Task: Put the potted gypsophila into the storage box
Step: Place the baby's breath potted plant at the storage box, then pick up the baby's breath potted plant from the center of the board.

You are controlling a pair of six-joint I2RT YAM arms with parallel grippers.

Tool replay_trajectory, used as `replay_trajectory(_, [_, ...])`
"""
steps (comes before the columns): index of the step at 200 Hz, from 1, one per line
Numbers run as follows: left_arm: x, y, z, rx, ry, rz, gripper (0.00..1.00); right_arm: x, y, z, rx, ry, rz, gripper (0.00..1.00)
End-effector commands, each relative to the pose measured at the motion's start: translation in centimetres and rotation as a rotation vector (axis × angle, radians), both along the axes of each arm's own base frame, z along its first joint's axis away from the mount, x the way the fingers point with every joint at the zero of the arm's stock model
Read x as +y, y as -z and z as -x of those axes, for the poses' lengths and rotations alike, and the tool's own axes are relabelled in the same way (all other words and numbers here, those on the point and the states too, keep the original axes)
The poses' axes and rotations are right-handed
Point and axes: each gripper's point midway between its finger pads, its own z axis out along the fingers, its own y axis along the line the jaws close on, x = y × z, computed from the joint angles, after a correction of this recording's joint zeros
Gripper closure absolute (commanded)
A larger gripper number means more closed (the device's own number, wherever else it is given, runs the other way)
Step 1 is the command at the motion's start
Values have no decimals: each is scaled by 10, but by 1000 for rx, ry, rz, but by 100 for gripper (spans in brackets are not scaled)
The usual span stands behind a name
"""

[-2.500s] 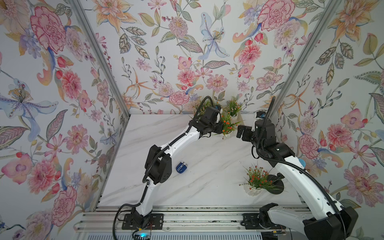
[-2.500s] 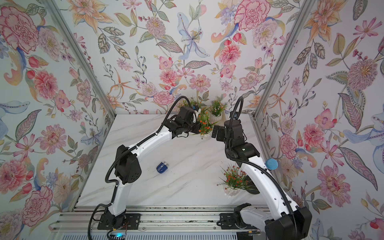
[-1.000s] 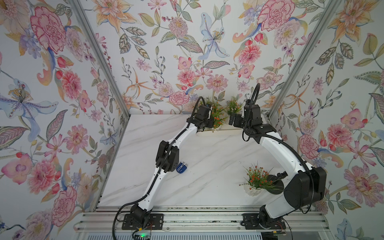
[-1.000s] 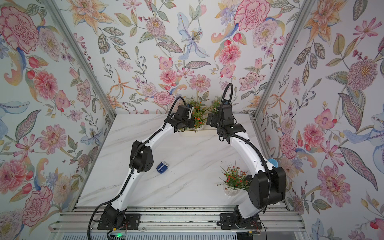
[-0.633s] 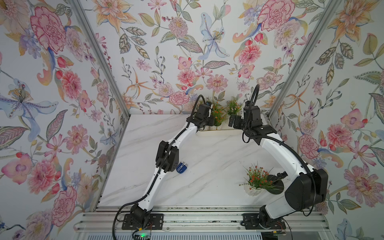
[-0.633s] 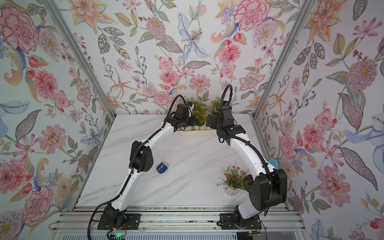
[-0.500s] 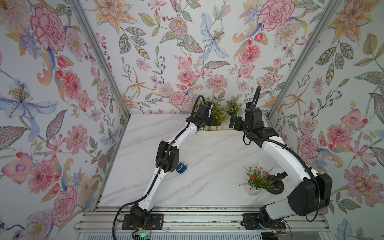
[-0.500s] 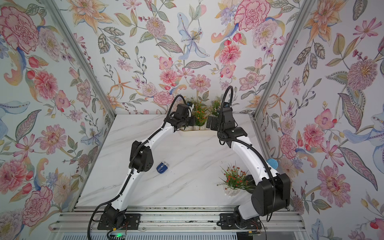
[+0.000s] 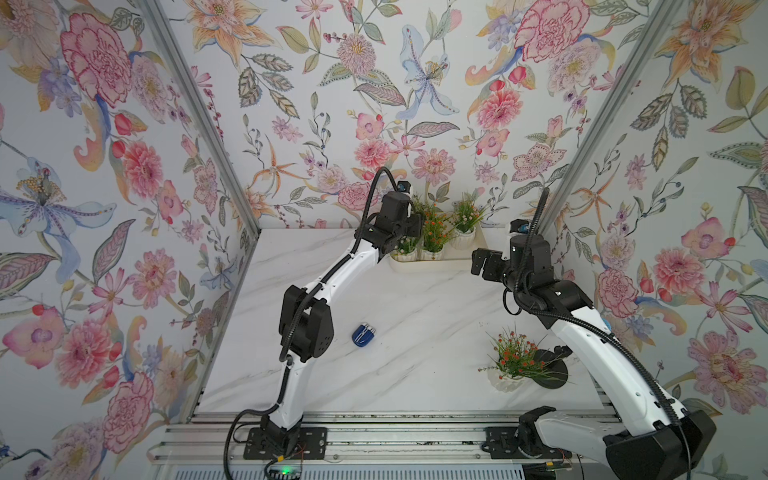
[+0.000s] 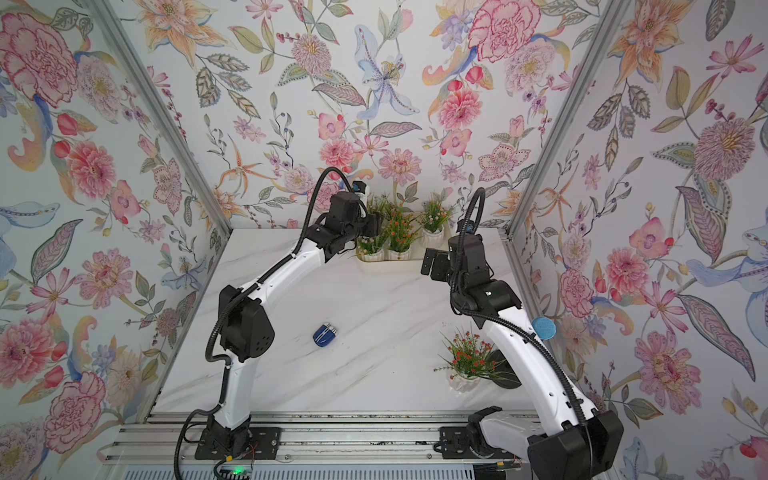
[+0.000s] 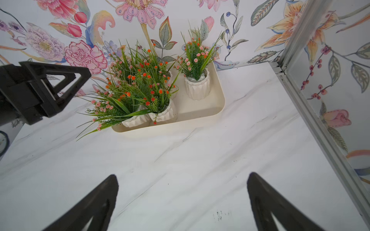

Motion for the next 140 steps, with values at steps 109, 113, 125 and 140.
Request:
replay_trajectory(109, [-76,-84,44,-298,-245,241,17,-40,-15,155,30,1,-13,0])
replay_trajectory(113, [-81,-84,47,-297,-231,236,17,-43,-15,157,28,5,-13,0])
replay_trajectory(125, [-93,-83,58,-291,-194,224,16,-51,-16,164,26,12,2,0])
replay_trajectory(140, [-101,-85,74,-296,-132,243,15,-58,-18,168,21,14,32,0])
